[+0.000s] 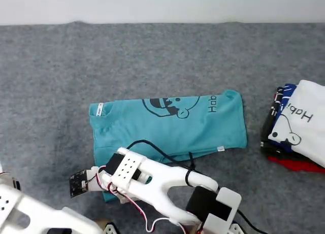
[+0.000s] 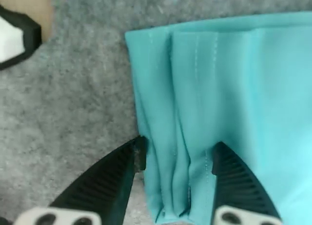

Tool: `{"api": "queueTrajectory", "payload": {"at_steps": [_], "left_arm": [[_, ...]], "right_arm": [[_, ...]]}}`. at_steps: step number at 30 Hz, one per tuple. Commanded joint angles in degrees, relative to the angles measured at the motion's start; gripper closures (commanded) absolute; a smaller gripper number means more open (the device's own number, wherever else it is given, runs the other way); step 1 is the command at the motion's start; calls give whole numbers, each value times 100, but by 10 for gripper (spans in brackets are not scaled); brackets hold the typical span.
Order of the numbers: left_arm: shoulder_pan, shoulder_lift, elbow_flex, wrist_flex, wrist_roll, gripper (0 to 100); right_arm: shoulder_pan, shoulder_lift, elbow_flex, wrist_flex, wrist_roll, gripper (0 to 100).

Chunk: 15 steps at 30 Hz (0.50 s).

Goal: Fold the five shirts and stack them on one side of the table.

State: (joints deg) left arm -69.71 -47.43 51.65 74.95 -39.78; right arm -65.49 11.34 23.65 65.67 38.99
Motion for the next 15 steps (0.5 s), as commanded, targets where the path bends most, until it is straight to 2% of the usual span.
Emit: {"api": "queueTrajectory", "payload": {"at_steps": [1, 6, 15], "left_arm": [[-44, -70, -13, -149, 44, 852], [-9, -70, -13, -141, 44, 852], [-9, -70, -13, -123, 44, 852]], "right_arm": [[75, 145, -62, -145, -44, 831], [92, 198, -202, -136, -18, 993], [505, 136, -510, 127, -9, 988]]}}
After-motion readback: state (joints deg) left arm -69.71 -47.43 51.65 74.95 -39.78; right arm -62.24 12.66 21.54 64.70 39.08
